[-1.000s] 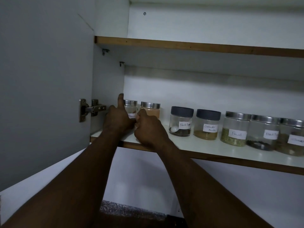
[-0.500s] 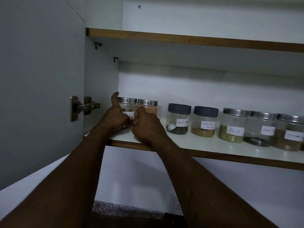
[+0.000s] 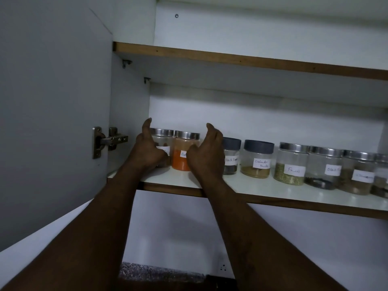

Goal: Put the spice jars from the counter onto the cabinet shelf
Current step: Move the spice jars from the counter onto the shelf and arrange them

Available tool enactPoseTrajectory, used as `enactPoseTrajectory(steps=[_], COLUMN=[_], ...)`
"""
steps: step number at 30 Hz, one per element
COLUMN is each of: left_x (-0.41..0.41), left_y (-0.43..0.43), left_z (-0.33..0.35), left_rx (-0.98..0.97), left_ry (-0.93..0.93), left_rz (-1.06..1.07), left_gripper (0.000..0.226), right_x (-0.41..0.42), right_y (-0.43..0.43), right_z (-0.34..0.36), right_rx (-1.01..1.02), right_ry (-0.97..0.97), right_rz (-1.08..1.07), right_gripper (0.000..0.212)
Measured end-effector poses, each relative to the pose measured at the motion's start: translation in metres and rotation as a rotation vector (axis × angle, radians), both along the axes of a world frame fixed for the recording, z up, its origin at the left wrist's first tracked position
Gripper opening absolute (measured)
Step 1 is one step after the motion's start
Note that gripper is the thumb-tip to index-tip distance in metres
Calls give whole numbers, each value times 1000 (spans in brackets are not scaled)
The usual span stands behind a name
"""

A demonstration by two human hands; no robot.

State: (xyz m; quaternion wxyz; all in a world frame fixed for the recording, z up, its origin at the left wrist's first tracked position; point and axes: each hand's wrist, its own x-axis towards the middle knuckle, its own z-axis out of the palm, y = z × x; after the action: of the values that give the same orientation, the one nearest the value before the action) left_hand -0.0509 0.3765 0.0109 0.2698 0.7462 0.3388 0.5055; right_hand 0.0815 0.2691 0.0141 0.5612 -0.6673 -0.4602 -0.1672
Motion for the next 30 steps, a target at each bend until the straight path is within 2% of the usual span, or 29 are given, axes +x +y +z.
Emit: enactPoseTrajectory(steps=[2,6,15,18,22,24,27,30], left_x=[1,2,1,1,1,-1,-2,0], left_y=[-2,-4,0,0,-4,-10,-26,-52], left_z=[-1,-2,-2,-2,-1,-1,-1,-5], left_rx=[28,93,75,59,43,102,262,494], left_ry=[19,72,82,67,28,48,208,352], left_rz=[-5,-8,1,-9,-11,32,201,456], left_gripper=[144,139,137,138,142,140,135,118], right_x=[1,2,-3,-3,-1,-3,-6,5], right_y=[6,10,6,7,3,-1,-11,-25], right_z=[0,-2,-3,-5,-3,-2,-1,-3], right_rx=[-97,-193,-164,-164,-142,-53,78,-1], right_ry=[-32,-136,-217,-224,-146,-65,59,62], right_rz=[36,31,-134,-145,-98,-97,-116,-93], right_gripper=[81,71,59,63,78,77,56,36])
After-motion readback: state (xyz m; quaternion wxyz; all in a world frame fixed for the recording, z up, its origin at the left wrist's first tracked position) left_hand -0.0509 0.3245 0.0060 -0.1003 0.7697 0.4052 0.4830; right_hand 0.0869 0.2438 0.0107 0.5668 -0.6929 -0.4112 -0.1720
